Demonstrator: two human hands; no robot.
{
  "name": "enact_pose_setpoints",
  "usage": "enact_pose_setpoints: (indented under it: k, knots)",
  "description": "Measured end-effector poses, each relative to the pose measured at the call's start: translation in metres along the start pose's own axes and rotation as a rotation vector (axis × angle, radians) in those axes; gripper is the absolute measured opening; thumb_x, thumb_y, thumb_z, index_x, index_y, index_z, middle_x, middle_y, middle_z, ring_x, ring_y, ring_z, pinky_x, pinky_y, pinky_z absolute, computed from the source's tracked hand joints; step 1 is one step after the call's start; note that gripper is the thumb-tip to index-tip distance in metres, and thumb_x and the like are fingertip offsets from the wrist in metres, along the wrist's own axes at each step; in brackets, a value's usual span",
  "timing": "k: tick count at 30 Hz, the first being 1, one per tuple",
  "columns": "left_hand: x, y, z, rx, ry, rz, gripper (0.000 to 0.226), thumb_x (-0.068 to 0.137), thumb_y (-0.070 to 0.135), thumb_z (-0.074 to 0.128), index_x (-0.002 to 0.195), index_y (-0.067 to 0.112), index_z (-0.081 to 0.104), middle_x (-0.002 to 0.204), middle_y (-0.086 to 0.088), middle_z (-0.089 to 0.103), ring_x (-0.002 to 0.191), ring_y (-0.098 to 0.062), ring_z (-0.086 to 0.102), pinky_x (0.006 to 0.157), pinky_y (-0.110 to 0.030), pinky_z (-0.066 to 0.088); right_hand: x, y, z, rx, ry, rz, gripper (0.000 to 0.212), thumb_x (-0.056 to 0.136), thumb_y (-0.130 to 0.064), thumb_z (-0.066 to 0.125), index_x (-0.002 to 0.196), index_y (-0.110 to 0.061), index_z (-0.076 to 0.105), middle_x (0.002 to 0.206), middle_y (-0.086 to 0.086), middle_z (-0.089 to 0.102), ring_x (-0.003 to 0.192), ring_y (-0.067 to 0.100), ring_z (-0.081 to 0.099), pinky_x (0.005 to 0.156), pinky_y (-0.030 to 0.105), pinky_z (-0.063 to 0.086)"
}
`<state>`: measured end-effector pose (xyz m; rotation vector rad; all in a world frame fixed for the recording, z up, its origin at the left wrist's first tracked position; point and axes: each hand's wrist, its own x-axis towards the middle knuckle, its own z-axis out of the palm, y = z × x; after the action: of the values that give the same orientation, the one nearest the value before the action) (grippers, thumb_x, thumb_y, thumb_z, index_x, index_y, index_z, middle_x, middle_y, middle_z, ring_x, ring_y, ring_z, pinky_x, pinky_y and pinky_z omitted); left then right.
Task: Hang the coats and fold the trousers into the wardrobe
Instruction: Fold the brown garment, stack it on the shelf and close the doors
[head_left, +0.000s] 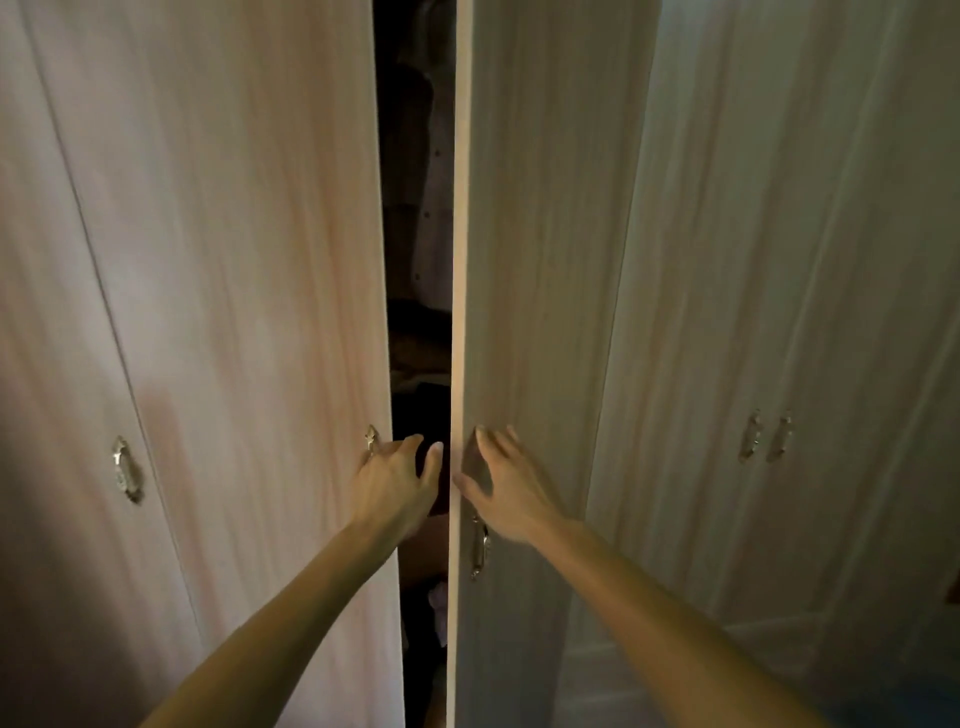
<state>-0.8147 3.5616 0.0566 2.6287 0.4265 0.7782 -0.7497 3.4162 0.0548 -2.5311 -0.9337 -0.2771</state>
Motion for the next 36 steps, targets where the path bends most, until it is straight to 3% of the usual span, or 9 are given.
enact_pose_setpoints:
  k: [9, 15, 20, 32, 36]
  knots:
    - [0.069, -0.068, 0.004, -0.069, -0.037, 0.064, 0.05, 0.098, 0.046, 0.032, 0.135, 0.017, 0.049, 0.131, -0.005, 0.058, 0.115, -0.022, 0.056, 0.1, -0.037, 0.043, 0.087, -0.033, 0.049, -0.077, 0.035, 0.018, 0.072, 0.094, -0.053, 0.039, 0.15, -0.023, 0.005, 0.156, 0.008, 0.016, 0.146, 0.028, 0.002, 0.113, 0.043, 0.02]
    - [0.102, -0.099, 0.018, -0.069, -0.068, 0.098, 0.048, 0.098, 0.044, 0.035, 0.133, 0.015, 0.051, 0.126, -0.007, 0.061, 0.11, -0.024, 0.059, 0.096, -0.036, 0.044, 0.111, -0.035, 0.08, -0.049, 0.038, 0.092, 0.077, 0.093, -0.053, 0.043, 0.149, -0.036, -0.007, 0.159, 0.002, -0.012, 0.146, 0.025, -0.006, 0.116, 0.048, 0.009]
    - [0.129, -0.11, 0.023, -0.008, -0.079, 0.132, 0.048, 0.099, 0.044, 0.035, 0.133, 0.014, 0.05, 0.125, -0.007, 0.061, 0.109, -0.025, 0.059, 0.094, -0.035, 0.042, 0.144, -0.027, 0.089, -0.105, -0.036, 0.108, 0.076, 0.093, -0.052, 0.041, 0.148, -0.038, -0.009, 0.157, -0.002, -0.021, 0.144, 0.023, -0.017, 0.116, 0.055, 0.002]
    - [0.174, -0.123, 0.035, 0.104, -0.147, 0.096, 0.051, 0.098, 0.049, 0.03, 0.138, 0.02, 0.043, 0.14, -0.002, 0.05, 0.127, -0.02, 0.047, 0.107, -0.037, 0.033, 0.219, -0.025, 0.105, -0.062, -0.05, 0.14, 0.079, 0.087, -0.068, 0.033, 0.15, -0.029, 0.005, 0.159, 0.006, -0.008, 0.145, 0.027, -0.012, 0.114, 0.054, 0.0]
    - [0.174, -0.125, 0.036, 0.135, -0.189, 0.058, 0.053, 0.098, 0.051, 0.029, 0.14, 0.02, 0.039, 0.14, -0.001, 0.05, 0.124, -0.02, 0.05, 0.104, -0.035, 0.036, 0.226, -0.025, 0.105, -0.071, -0.037, 0.155, 0.075, 0.089, -0.066, 0.031, 0.148, -0.03, 0.005, 0.159, 0.005, -0.004, 0.145, 0.026, -0.009, 0.112, 0.058, -0.001]
